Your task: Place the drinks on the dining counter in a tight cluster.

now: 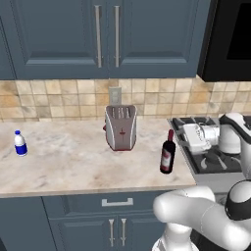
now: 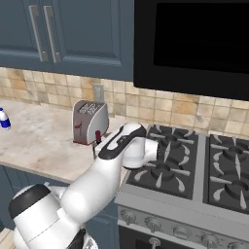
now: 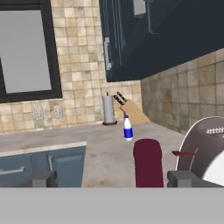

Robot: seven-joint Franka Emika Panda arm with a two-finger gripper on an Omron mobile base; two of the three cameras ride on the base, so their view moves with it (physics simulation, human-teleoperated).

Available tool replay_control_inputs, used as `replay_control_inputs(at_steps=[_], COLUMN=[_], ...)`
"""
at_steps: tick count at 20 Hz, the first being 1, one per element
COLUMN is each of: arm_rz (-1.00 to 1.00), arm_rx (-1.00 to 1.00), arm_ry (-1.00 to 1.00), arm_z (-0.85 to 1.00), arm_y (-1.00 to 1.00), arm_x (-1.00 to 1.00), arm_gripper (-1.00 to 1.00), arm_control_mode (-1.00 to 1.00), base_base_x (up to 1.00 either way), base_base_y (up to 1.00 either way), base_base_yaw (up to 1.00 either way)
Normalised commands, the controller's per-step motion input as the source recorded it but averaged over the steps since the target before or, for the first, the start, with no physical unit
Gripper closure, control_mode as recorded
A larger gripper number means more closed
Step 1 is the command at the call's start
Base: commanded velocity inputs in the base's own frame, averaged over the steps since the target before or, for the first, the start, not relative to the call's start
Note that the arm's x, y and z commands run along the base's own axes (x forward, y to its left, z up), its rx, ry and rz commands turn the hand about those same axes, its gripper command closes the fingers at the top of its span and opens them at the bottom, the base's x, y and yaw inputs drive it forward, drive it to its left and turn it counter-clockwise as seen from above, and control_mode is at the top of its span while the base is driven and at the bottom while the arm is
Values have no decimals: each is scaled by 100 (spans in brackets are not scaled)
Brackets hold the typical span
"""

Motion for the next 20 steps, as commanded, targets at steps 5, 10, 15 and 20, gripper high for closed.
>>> replay_control_inputs(at_steps=[5,10,15,20], arm_rz=[3,2,1,0], arm_rx=[2,2,3,1], arm_ry=[0,1,3,0], arm_z=[-4,-8,-12,-10], arm_y=[7,3,0,0], arm_x=[17,19,19,11], arm_gripper=[-100,-100,-100,-100], arm_control_mode=[-100,-100,-100,-100], base_base_x=[0,0,0,0], base_base_y=[0,0,0,0], base_base_yaw=[0,0,0,0])
